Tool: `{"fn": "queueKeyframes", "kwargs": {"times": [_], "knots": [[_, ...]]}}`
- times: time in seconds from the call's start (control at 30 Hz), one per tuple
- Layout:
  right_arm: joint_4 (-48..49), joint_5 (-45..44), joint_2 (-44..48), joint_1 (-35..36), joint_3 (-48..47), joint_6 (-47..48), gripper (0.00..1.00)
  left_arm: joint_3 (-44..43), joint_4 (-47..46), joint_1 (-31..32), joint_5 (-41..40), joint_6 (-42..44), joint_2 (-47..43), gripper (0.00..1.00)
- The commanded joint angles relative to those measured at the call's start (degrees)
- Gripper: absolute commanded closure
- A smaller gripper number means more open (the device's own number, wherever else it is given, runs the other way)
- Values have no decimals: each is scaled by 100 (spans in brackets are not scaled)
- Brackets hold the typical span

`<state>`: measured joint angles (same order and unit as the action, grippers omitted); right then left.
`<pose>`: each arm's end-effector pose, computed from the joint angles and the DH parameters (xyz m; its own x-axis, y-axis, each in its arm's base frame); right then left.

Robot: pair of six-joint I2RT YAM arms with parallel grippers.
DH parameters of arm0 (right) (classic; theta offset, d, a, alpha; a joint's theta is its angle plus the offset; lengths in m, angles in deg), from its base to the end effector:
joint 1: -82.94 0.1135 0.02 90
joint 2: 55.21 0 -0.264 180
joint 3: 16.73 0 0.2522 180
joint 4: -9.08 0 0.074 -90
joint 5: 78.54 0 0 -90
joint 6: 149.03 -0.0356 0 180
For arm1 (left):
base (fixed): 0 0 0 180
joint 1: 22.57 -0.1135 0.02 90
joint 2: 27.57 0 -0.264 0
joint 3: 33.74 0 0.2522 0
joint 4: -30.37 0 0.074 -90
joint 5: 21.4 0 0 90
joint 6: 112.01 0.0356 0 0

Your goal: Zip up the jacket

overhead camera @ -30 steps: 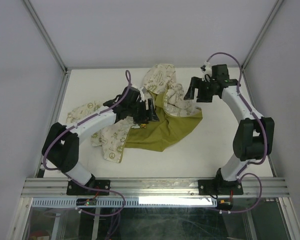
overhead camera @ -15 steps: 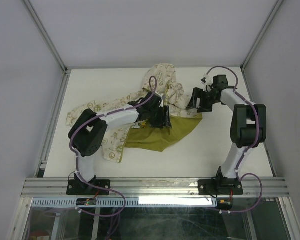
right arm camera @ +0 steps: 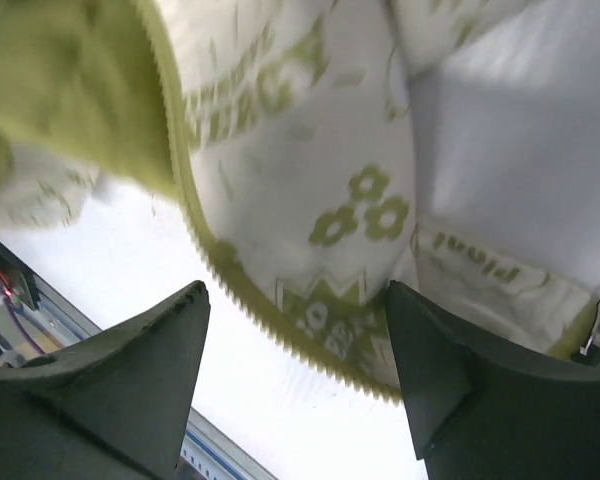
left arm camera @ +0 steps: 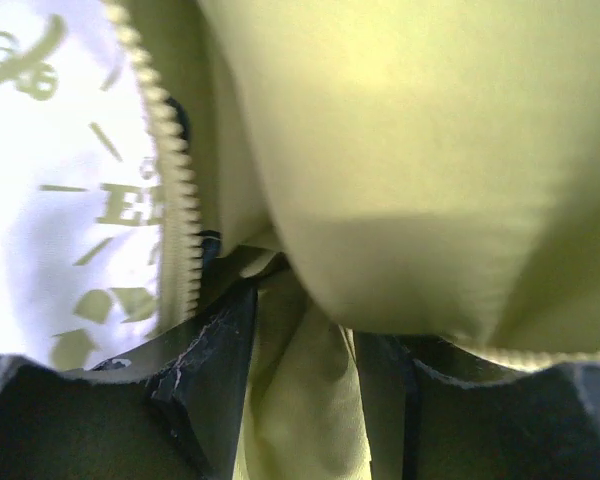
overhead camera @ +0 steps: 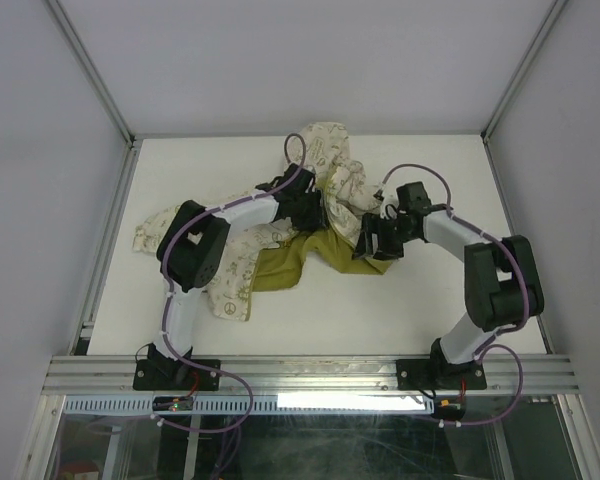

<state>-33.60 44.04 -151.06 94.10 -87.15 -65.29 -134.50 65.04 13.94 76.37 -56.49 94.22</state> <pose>0.3038 0.0795 0.1713 -0.9442 -0.0926 -0.3161 -0.2586 0.8027 0.5373 0.3637 -0.2752 0.1571 -0.9157 -0.0200 -0.4013 0.1605 0.8974 -0.4111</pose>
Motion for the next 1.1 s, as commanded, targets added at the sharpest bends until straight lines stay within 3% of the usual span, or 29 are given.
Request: {"fn": "queueKeyframes", "kwargs": {"times": [0.0,0.17,0.23,0.4,0.43,0.73,0.83,0.97,1.07], "knots": [[510,-707,831,611,518,-395,26,-237,26,-412,-368,238,253,55],[606,-1666,1208,921,812,-589,31,-334,42,-513,-289,350,279,55],[547,-1920,1248,923,776,-584,46,-322,45,-514,-252,354,270,55],[-38,-1841,1287,953,227,-524,97,-248,45,-529,-335,372,227,53],[-301,-1902,1299,970,21,-558,100,-235,41,-526,-369,376,222,53],[-3519,-2915,1213,1090,-2899,-1211,100,-283,96,-725,-946,340,262,54],[-4156,-3134,978,1360,-3560,-1403,100,-287,130,-724,-990,309,300,55],[-3755,-2747,768,1992,-3638,-1707,100,-203,126,-729,-997,210,280,55],[-2851,-1822,558,2553,-3388,-1809,85,-177,124,-725,-1036,213,233,55]]}}
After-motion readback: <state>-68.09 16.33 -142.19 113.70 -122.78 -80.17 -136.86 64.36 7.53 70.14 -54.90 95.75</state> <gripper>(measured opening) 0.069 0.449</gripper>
